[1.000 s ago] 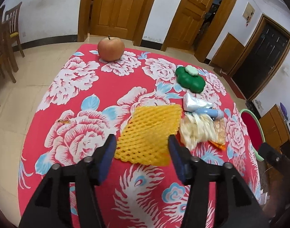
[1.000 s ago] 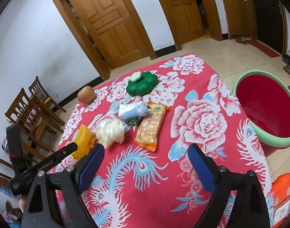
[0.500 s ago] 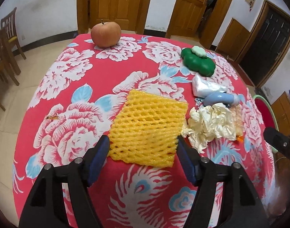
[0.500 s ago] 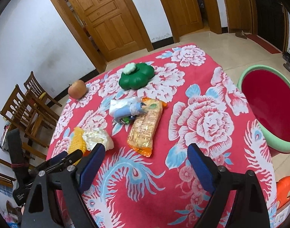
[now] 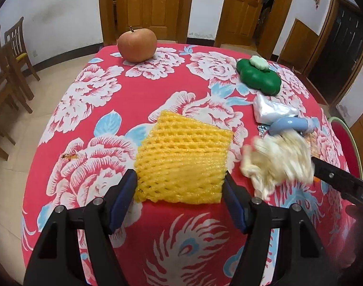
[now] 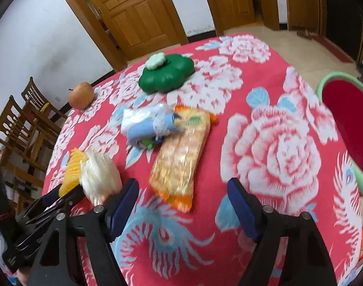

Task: Collect trash
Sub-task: 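Grasp the orange-wrapped snack bag with the right tool, then carry both items over the red bucket and open both tools to drop them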

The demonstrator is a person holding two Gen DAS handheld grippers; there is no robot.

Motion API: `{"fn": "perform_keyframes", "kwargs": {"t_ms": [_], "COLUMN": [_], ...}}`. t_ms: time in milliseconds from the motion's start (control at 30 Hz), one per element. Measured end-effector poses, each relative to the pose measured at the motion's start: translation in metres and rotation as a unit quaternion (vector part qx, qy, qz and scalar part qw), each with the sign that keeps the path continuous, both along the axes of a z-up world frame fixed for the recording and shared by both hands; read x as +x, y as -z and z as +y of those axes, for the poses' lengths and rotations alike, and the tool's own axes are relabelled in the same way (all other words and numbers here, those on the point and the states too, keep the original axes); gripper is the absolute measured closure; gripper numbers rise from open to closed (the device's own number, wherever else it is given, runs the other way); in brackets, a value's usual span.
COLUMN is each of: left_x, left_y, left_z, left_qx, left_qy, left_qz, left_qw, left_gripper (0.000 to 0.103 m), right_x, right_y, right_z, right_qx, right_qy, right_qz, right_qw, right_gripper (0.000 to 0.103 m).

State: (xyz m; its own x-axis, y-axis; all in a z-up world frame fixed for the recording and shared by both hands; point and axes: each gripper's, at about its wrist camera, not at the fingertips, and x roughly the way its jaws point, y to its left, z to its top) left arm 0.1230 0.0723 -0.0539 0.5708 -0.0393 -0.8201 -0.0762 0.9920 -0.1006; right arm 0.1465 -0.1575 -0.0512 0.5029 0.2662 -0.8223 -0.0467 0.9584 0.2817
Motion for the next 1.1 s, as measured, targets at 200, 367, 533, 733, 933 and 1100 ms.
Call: {"fn": "perform_keyframes", "kwargs": {"t_ms": [200,367,533,733,933,1100], "left_x": [0.005,0.006,0.006,-0.001,-0.016,-0.026], "left_y": [0.001,0.001,-0.001,-0.007,-0.025,-0.039], "left_z": [0.001,0.002,0.007,0.013,0.006,-0.005], "left_qx": [0.016,0.023,0.011,-0.035,-0.062,-0.080], "left_qy": [-0.012,-0.012,-0.013,-0.014,0.000,0.014], "left_qz": [-0.001,-0.010,-0.010,-0.019,-0.040,-0.050], "left_qw": [0.9998,0.9996,0.9998,0.9991,0.9973,0.9954], "left_gripper": [0.033,0.052,0.084,0.091,0.091,0.091], "right_x": [0.008,0.007,0.004,-0.011,-0.031,-0.047], "right_y": [0.002,0.002,0.002,-0.003,-0.015,-0.024], "right_z": [0.016,0.018,0.011,-0.001,-0.022,-0.039], "right_qx": [-0.045,-0.052,-0.034,-0.018,-0.002,0.012], "right_qy": [-0.010,-0.015,-0.013,-0.003,0.014,0.026], "right_qz": [-0.014,-0.025,-0.025,-0.035,-0.050,-0.063], "right_qw": [0.999,0.998,0.999,0.999,0.999,0.998], "right_gripper": [0.031,0.058,0.061,0.061,0.061,0.061]}}
